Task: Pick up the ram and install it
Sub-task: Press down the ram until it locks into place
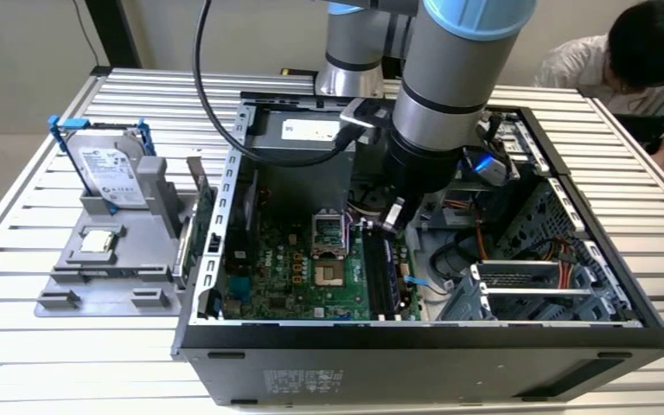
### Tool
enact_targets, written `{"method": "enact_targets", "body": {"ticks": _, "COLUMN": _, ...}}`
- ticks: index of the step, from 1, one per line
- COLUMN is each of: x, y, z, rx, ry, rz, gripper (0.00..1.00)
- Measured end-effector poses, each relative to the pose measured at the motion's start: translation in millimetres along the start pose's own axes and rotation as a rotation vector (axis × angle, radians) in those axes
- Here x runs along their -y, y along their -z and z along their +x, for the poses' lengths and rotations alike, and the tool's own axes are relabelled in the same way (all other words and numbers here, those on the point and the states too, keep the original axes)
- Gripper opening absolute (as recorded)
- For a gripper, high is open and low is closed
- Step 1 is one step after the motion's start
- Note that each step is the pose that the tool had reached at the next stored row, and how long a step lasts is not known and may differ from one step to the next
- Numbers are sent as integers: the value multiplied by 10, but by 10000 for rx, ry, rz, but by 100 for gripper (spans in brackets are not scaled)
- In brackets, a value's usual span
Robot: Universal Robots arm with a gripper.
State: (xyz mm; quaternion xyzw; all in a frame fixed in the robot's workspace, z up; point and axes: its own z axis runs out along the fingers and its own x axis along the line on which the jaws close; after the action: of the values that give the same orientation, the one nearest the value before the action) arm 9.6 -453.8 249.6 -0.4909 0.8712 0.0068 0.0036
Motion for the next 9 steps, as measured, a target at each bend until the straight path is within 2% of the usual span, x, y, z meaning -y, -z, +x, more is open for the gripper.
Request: {"method": "enact_targets", "body": {"ticks": 9, "x": 0, "y": 0, "z": 0, "rx": -6, "ry": 1594, "rz": -9, "gripper": 0}}
